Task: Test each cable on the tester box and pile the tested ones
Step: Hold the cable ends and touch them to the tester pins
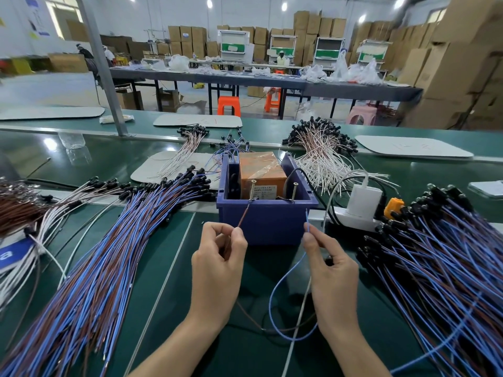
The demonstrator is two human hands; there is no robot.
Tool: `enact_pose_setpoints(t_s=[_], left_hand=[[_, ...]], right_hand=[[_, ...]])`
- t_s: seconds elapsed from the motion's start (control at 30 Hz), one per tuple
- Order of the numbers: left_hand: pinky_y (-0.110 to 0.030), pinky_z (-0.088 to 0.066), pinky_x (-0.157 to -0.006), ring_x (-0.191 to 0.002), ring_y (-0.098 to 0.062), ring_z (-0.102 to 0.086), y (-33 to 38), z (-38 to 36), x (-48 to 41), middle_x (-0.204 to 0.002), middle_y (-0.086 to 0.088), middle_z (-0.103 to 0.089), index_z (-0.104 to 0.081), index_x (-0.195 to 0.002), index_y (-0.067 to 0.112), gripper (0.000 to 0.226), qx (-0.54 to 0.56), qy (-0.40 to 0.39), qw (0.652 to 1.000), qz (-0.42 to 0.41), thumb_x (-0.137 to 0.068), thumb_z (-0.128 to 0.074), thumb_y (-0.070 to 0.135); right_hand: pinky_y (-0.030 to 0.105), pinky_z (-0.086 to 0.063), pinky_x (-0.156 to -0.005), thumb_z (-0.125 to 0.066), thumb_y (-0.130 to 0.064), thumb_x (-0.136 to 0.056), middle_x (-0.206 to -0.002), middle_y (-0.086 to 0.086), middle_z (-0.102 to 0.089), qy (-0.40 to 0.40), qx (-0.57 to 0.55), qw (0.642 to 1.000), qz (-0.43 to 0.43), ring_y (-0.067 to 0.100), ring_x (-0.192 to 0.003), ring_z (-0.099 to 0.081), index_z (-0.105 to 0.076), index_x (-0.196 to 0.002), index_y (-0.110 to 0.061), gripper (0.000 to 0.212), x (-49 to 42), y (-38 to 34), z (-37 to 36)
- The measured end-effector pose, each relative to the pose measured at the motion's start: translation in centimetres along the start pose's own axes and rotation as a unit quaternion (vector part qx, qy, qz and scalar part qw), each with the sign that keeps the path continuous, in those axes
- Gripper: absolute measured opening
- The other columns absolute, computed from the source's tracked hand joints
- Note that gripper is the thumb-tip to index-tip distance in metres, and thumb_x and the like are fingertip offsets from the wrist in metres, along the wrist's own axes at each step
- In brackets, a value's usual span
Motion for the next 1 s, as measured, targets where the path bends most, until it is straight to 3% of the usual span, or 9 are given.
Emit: enact_pose_setpoints(t_s=[0.1,0.17,0.3,0.47,0.7,1.0], left_hand=[[-0.020,-0.035,-0.047,-0.050,-0.004,-0.037,-0.2,0.0,-0.2,-0.058,0.010,-0.048,-0.050,-0.084,0.031,0.017,0.010,0.012,1.000,0.007,-0.099,-0.058,0.030],[-0.023,-0.036,-0.048,-0.051,-0.005,-0.039,-0.3,-0.1,-0.4,-0.059,0.010,-0.050,-0.051,-0.086,0.028,0.016,0.015,0.022,1.000,0.011,-0.100,-0.058,0.029],[-0.023,-0.038,-0.050,-0.053,-0.005,-0.042,-0.1,-0.5,-0.9,-0.062,0.003,-0.053,-0.051,-0.087,0.023,0.014,0.006,0.037,0.999,0.002,-0.097,-0.058,0.031],[-0.020,-0.038,-0.051,-0.053,-0.006,-0.043,-0.4,-0.7,-1.1,-0.061,0.007,-0.053,-0.050,-0.087,0.025,0.015,-0.003,0.037,0.999,-0.002,-0.098,-0.058,0.031],[-0.019,-0.037,-0.050,-0.052,-0.005,-0.044,-0.4,-0.9,-1.0,-0.064,0.002,-0.057,-0.050,-0.086,0.027,0.015,-0.005,0.024,1.000,-0.008,-0.099,-0.057,0.032],[-0.015,-0.037,-0.052,-0.053,-0.005,-0.045,-0.2,-1.1,-1.0,-0.061,0.013,-0.055,-0.052,-0.088,0.024,0.014,-0.005,0.011,1.000,-0.012,-0.099,-0.058,0.029]], right_hand=[[0.015,-0.036,-0.054,-0.064,-0.047,-0.091,-0.084,-0.019,-0.066,0.023,0.004,1.000,0.012,-0.004,-0.053,-0.038,-0.068,-0.116,-0.045,0.026,-0.4,0.0,-0.2],[0.012,-0.039,-0.050,-0.063,-0.044,-0.094,-0.090,-0.023,-0.065,0.043,0.026,0.998,0.040,0.001,-0.051,-0.045,-0.062,-0.115,-0.046,0.022,-0.6,-0.4,-0.4],[0.005,-0.042,-0.069,-0.064,-0.038,-0.096,-0.094,-0.027,-0.064,0.075,0.056,0.993,0.074,-0.005,-0.081,-0.059,-0.060,-0.098,-0.041,0.006,-1.0,-0.7,-0.6],[0.005,-0.041,-0.063,-0.063,-0.033,-0.098,-0.094,-0.026,-0.065,0.081,0.077,0.989,0.097,-0.006,-0.066,-0.054,-0.060,-0.096,-0.041,0.008,-1.3,-0.9,-1.2],[0.010,-0.044,-0.073,-0.061,-0.037,-0.098,-0.095,-0.025,-0.065,0.063,0.098,0.987,0.107,0.002,-0.088,-0.062,-0.060,-0.095,-0.040,0.004,-1.1,-1.0,-1.4],[0.026,-0.048,-0.070,-0.061,-0.040,-0.097,-0.095,-0.023,-0.065,0.048,0.109,0.988,0.104,0.006,-0.074,-0.059,-0.061,-0.097,-0.037,0.003,-1.0,-0.9,-1.7]])
Point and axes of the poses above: each hand's wrist, its own x-axis away from the middle knuckle, its own z-axis out of the back of the hand, y = z × x, the point moved 7 cm from there along -x, towards the middle knuckle
